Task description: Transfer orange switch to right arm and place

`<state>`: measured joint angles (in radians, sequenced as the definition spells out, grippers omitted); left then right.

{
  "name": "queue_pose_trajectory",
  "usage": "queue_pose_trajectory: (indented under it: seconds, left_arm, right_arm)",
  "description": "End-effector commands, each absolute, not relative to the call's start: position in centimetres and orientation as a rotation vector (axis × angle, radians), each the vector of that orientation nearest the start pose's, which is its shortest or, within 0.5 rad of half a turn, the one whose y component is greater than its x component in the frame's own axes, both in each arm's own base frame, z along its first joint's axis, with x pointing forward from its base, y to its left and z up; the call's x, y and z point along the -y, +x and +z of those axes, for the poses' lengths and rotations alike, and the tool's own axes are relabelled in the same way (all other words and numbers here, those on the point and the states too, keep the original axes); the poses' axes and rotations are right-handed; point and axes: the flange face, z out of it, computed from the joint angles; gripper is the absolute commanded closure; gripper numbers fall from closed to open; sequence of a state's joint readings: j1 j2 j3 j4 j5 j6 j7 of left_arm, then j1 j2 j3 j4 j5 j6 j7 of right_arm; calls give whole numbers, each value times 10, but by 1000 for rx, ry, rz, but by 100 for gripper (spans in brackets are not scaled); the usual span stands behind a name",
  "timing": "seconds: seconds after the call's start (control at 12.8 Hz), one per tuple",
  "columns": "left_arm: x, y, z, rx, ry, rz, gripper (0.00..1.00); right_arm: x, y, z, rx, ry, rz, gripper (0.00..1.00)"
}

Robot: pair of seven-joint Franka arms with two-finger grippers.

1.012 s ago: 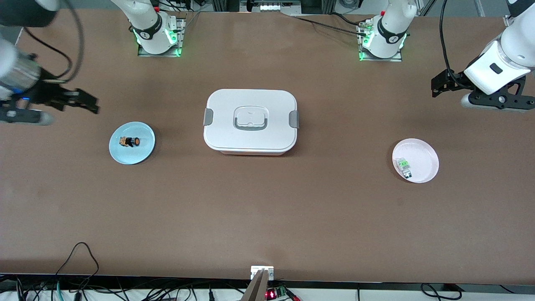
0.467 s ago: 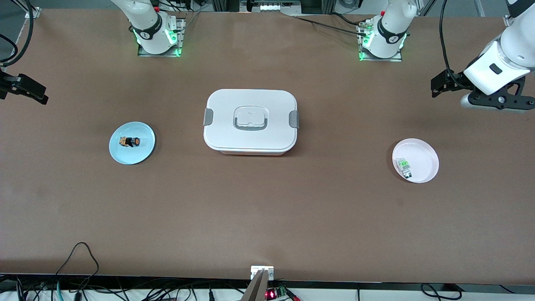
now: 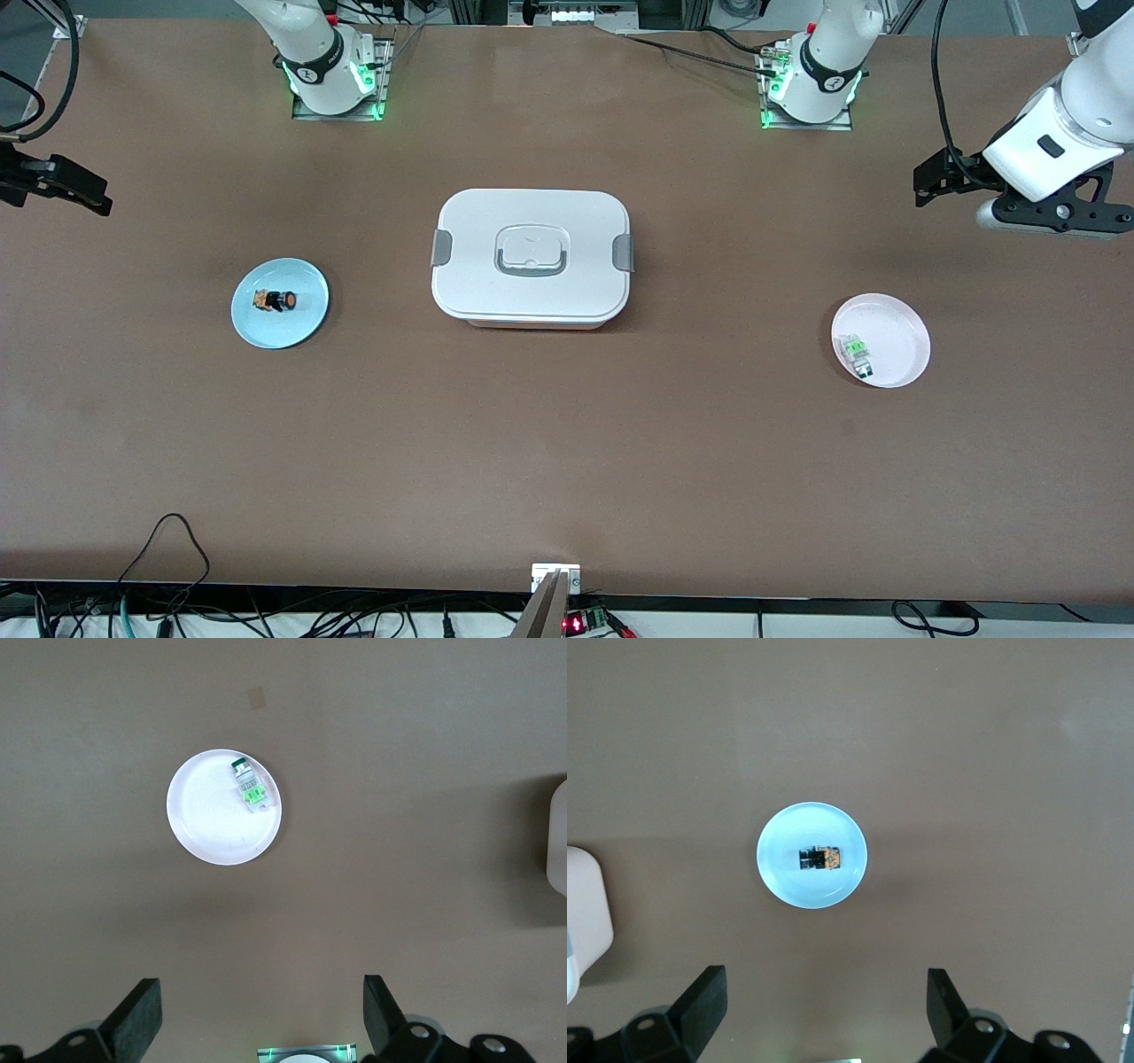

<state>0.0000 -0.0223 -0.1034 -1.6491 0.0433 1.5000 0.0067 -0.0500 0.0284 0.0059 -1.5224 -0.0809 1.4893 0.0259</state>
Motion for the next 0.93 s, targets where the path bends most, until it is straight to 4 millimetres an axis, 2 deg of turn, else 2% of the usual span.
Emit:
queue_pose_trajectory:
  seconds: [0.0, 0.23, 0.39, 0.86]
  left_arm:
    - [48, 539, 600, -170, -3090, 181, 0]
    - [50, 539, 600, -174, -3090, 183, 0]
    - [50, 539, 600, -174, -3090, 180, 0]
    - [47, 539, 601, -165, -3089, 181, 0]
  right_arm:
    - [38, 525, 641, -118, -3188, 36, 0]
    - [38, 506, 641, -120, -3189, 22, 0]
    - [39, 506, 640, -129, -3189, 65, 0]
    - [36, 507, 646, -119, -3185, 48, 0]
